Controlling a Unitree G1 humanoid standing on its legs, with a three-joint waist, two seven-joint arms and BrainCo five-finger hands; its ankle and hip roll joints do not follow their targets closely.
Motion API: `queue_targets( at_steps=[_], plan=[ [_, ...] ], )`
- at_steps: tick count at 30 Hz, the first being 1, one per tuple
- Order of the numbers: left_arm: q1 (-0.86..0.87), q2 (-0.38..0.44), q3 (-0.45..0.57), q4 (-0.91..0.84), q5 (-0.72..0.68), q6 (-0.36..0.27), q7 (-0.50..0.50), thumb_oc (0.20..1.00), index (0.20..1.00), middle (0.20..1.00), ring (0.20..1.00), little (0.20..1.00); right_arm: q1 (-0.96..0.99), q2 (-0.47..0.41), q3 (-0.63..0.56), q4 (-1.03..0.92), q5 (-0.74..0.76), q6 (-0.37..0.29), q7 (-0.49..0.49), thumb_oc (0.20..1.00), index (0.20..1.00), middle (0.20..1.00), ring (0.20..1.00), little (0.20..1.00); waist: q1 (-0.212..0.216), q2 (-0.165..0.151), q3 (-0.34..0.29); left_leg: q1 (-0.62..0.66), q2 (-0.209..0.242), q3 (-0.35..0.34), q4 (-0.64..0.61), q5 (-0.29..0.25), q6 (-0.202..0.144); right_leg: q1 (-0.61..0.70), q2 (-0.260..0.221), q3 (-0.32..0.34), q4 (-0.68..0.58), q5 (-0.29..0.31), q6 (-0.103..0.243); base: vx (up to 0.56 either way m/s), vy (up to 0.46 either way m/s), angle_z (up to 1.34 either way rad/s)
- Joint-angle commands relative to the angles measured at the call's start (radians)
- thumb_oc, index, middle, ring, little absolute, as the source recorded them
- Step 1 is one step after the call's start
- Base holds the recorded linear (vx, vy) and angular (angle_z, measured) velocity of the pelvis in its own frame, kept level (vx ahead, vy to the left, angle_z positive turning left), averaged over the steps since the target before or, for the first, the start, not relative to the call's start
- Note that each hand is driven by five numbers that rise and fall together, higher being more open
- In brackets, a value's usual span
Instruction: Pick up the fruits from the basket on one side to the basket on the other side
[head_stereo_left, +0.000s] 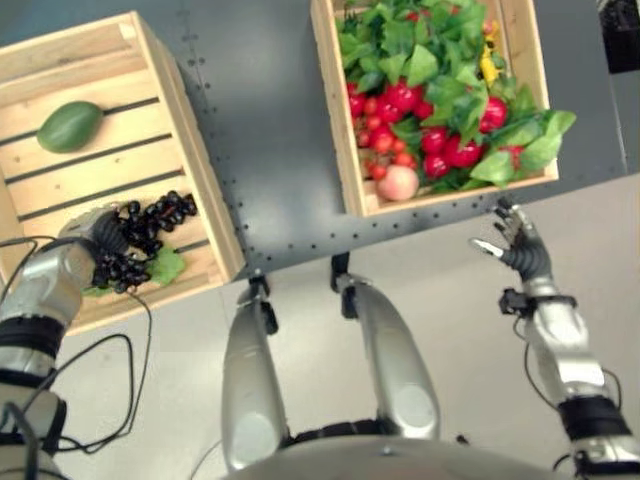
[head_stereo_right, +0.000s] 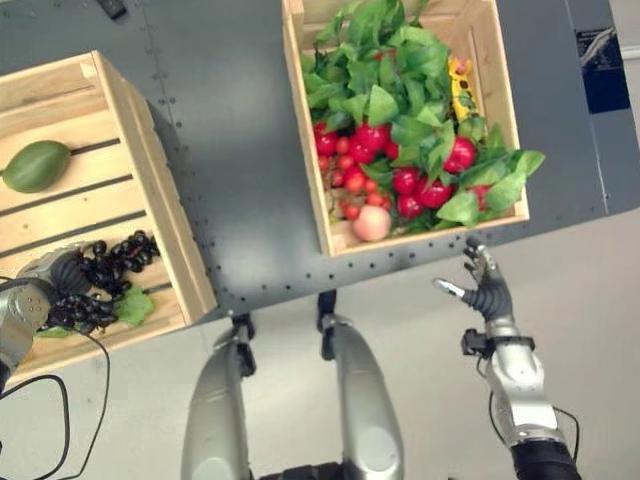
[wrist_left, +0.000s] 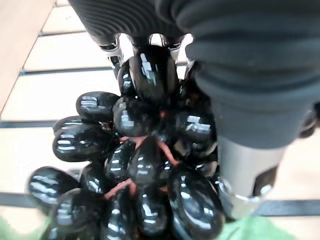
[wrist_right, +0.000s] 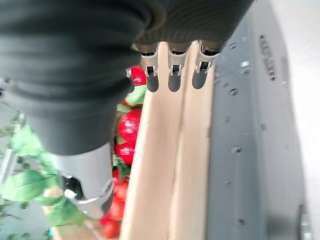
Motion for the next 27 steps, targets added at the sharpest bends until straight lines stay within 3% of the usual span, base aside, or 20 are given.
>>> queue_targets(
  at_steps=[1,3,4,5,8,17,20,21,27],
  plan=[
    [0.013,0.035,-0.055,0.027,0.077,-0.005,-0.015,1.0,1.0,1.0,1.0,1.0,0.032,-0.042,-0.063,-0.121,0.052,-0.076,0.012,1.0,1.0,1.0,1.0,1.0,-0.015,-0.034,-0.011,-0.004,0.03,-0.004,0.136,-0.153,0.032,-0.028,-0.05,0.039,-0.026,0.04,0.144,-0.05,-0.018,-0.02],
    [-0.01,0.038,-0.083,0.04,0.097,-0.012,-0.013,1.0,1.0,1.0,1.0,1.0,0.03,-0.05,-0.07,-0.175,0.06,-0.079,0.023,1.0,1.0,1.0,1.0,1.0,-0.023,-0.041,0.001,-0.03,0.035,-0.002,0.153,-0.155,0.031,-0.056,-0.046,0.041,-0.009,0.039,0.144,0.0,-0.011,-0.04],
    [-0.03,0.034,-0.102,0.051,0.097,-0.014,-0.006,1.0,1.0,1.0,1.0,1.0,0.027,-0.057,-0.073,-0.21,0.068,-0.083,0.023,1.0,1.0,1.0,1.0,1.0,-0.031,-0.043,0.001,-0.042,0.041,-0.011,0.165,-0.184,0.025,-0.071,-0.039,0.048,0.006,0.015,0.152,-0.03,-0.015,-0.05],
    [-0.034,0.033,-0.106,0.054,0.097,-0.014,-0.005,1.0,1.0,1.0,1.0,1.0,0.028,-0.057,-0.075,-0.211,0.068,-0.082,0.023,1.0,1.0,1.0,1.0,1.0,-0.032,-0.046,0.002,-0.057,0.04,-0.003,0.165,-0.158,0.031,-0.083,-0.042,0.044,-0.002,0.038,0.142,-0.04,-0.018,-0.07],
    [-0.11,0.024,-0.161,0.086,0.094,-0.018,0.01,1.0,1.0,1.0,1.0,1.0,0.013,-0.06,-0.069,-0.277,0.081,-0.092,0.033,1.0,1.0,1.0,1.0,1.0,-0.046,-0.051,0.002,-0.091,0.047,-0.01,0.183,-0.189,0.025,-0.118,-0.034,0.057,0.016,0.015,0.152,0.04,0.003,-0.1],
    [-0.272,0.028,-0.283,0.149,0.093,-0.028,0.022,1.0,1.0,1.0,1.0,1.0,-0.012,-0.065,-0.068,-0.357,0.09,-0.103,0.037,1.0,1.0,1.0,1.0,1.0,-0.07,-0.055,0.002,-0.148,0.045,-0.021,0.17,-0.176,0.019,-0.185,-0.035,0.058,0.016,0.018,0.152,0.0,-0.003,-0.05],
    [-0.293,0.023,-0.303,0.164,0.091,-0.028,0.018,0.228,0.228,0.228,0.228,0.228,-0.02,-0.065,-0.071,-0.367,0.089,-0.105,0.036,1.0,1.0,1.0,1.0,1.0,-0.071,-0.059,0.002,-0.158,0.046,-0.024,0.17,-0.176,0.018,-0.192,-0.034,0.056,0.01,0.021,0.153,0.0,0.0,0.0],
    [-0.298,0.021,-0.303,0.163,0.087,-0.027,0.019,0.2,0.2,0.2,0.2,0.2,-0.023,-0.065,-0.07,-0.37,0.092,-0.106,0.039,1.0,1.0,1.0,1.0,1.0,-0.07,-0.06,0.002,-0.159,0.047,-0.025,0.169,-0.176,0.017,-0.194,-0.033,0.057,0.008,0.021,0.153,0.01,-0.006,0.04],
    [-0.295,0.011,-0.297,0.145,0.086,-0.019,0.018,0.2,0.2,0.2,0.2,0.2,-0.031,-0.07,-0.079,-0.379,0.097,-0.108,0.04,1.0,1.0,1.0,1.0,1.0,-0.065,-0.058,0.002,-0.167,0.041,-0.031,0.168,-0.176,0.016,-0.202,-0.035,0.054,0.012,0.02,0.152,0.0,-0.001,0.01]
  ],
)
